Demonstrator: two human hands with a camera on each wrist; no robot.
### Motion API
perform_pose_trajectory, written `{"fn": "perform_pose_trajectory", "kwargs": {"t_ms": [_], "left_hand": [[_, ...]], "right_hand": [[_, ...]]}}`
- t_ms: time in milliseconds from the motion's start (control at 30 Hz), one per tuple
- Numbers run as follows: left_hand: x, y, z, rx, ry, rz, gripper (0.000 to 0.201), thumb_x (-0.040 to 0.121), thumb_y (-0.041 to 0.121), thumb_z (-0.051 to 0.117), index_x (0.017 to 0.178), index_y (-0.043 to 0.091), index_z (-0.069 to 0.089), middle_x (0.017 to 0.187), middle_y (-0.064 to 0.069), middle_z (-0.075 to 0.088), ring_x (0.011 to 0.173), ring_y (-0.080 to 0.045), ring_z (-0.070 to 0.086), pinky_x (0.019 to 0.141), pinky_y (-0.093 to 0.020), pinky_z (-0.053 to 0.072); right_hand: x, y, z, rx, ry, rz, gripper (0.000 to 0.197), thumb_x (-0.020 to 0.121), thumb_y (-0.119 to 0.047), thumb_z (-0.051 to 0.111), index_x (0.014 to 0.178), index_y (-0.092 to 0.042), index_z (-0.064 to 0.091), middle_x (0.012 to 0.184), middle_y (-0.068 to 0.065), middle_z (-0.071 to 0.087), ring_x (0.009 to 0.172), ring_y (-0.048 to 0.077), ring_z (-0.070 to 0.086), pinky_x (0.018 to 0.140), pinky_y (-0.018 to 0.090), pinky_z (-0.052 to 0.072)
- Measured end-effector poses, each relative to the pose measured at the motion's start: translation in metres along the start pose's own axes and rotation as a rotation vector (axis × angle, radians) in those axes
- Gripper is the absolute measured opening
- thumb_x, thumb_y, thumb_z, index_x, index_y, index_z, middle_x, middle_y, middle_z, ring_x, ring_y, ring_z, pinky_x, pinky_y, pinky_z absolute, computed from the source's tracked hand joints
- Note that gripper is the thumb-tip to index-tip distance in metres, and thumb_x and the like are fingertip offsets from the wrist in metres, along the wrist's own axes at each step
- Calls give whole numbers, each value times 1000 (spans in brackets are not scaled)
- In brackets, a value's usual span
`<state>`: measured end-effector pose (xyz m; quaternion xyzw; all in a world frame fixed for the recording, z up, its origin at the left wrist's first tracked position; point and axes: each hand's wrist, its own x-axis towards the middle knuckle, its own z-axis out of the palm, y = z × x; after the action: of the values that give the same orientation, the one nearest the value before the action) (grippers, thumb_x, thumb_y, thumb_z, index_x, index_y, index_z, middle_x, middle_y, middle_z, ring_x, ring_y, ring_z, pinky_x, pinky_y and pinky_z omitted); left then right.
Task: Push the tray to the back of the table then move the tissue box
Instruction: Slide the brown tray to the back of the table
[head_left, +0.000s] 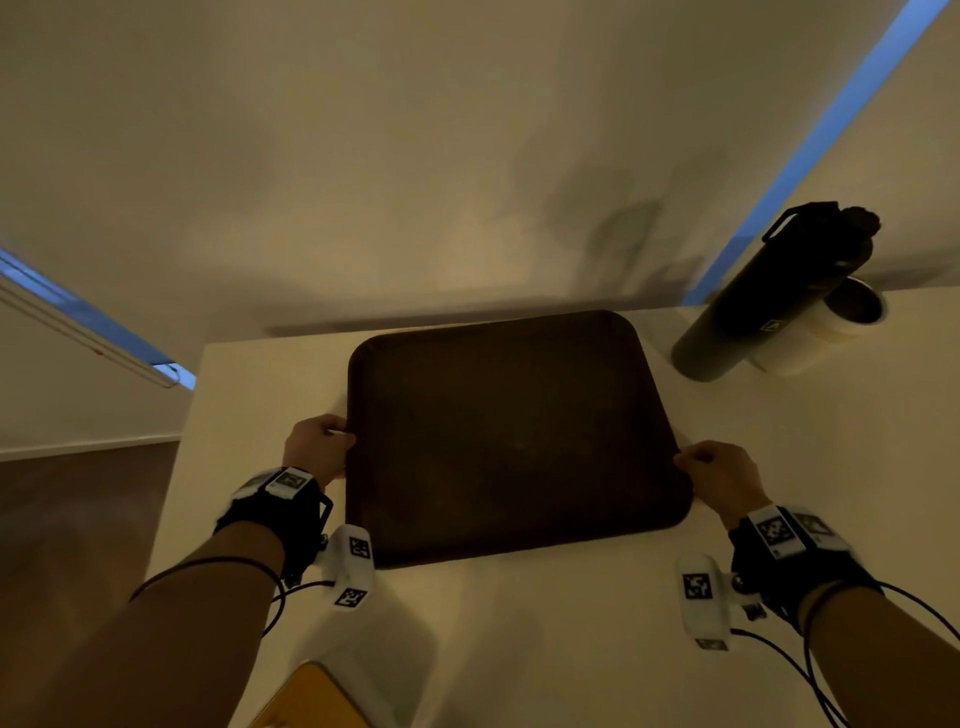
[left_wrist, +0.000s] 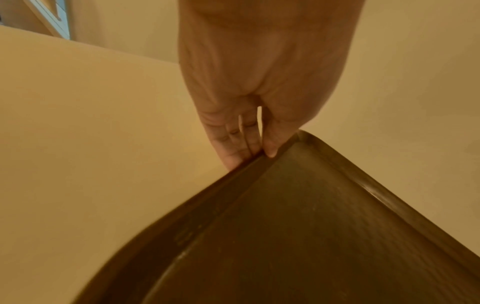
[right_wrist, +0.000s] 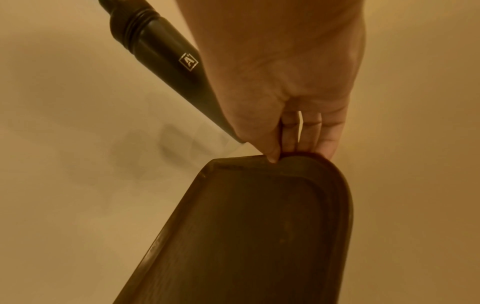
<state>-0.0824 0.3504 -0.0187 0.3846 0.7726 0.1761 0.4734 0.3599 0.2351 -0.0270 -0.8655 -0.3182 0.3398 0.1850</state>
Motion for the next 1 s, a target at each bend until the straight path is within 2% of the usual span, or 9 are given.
{"fn": "perform_pose_trajectory", "kwargs": {"t_ms": [100, 233, 333, 433, 533, 700, 867, 933, 1000], "left_hand": [[13, 0, 0, 34, 26, 24, 32, 83, 5, 58, 114, 3, 67, 105, -23, 70, 93, -40, 70, 81, -52, 60], [20, 5, 0, 71, 37, 47, 34, 83, 7, 58, 115, 4, 68, 104, -23, 71, 89, -40, 71, 81, -51, 60], [24, 7, 0, 84, 47, 53, 32, 84, 7, 59, 114, 5, 68, 103, -23, 71, 89, -40, 71, 81, -51, 60], [28, 9, -1, 90, 47, 65, 32, 84, 7, 59, 114, 4, 68, 104, -23, 71, 89, -40, 71, 81, -52, 60], [30, 10, -1, 107, 49, 70, 31, 84, 7, 59, 115, 5, 67, 103, -23, 71, 89, -40, 71, 82, -51, 59], [32, 11, -1, 123, 44, 74, 34, 84, 8, 59, 117, 4, 67, 104, -22, 71, 89, -39, 71, 81, -51, 60], [30, 14, -1, 159, 56, 94, 35, 85, 9, 59, 119, 6, 66, 105, -23, 71, 89, -39, 71, 84, -50, 59], [28, 13, -1, 165, 62, 107, 35, 85, 13, 60, 119, 7, 66, 105, -23, 71, 90, -39, 71, 86, -50, 58], [23, 12, -2, 162, 73, 125, 36, 84, 21, 62, 119, 9, 65, 106, -21, 72, 94, -38, 70, 89, -49, 57]], "right_hand": [[-2, -2, 2, -5, 2, 13, 22, 88, -14, 61, 101, -1, 73, 104, 21, 72, 86, 28, 59, 76, 30, 40], [-4, -5, 6, 7, 14, 29, 23, 88, -14, 61, 102, 0, 73, 107, 21, 72, 103, 37, 64, 79, 31, 41], [-6, -6, 9, 39, 28, 45, 23, 87, -14, 62, 102, -1, 72, 107, 22, 72, 103, 38, 64, 80, 34, 45], [-6, -8, 10, 45, 35, 40, 23, 88, -14, 61, 103, 0, 72, 107, 21, 72, 100, 35, 64, 80, 34, 44], [-6, -9, 11, 68, 41, 48, 24, 87, -15, 62, 104, 0, 72, 108, 21, 72, 102, 37, 65, 87, 40, 51], [-11, -13, 11, 62, 53, 59, 25, 89, -16, 60, 105, -1, 72, 109, 21, 71, 104, 38, 64, 86, 37, 48], [-14, -15, 11, 61, 57, 69, 28, 89, -17, 60, 109, -2, 71, 113, 21, 70, 108, 38, 63, 94, 42, 50], [-15, -16, 11, 80, 62, 85, 28, 88, -18, 61, 110, -3, 70, 114, 22, 70, 107, 38, 63, 95, 45, 50], [-20, -20, 10, 110, 81, 99, 31, 88, -21, 62, 114, -5, 66, 117, 21, 68, 107, 38, 63, 90, 41, 50]]}}
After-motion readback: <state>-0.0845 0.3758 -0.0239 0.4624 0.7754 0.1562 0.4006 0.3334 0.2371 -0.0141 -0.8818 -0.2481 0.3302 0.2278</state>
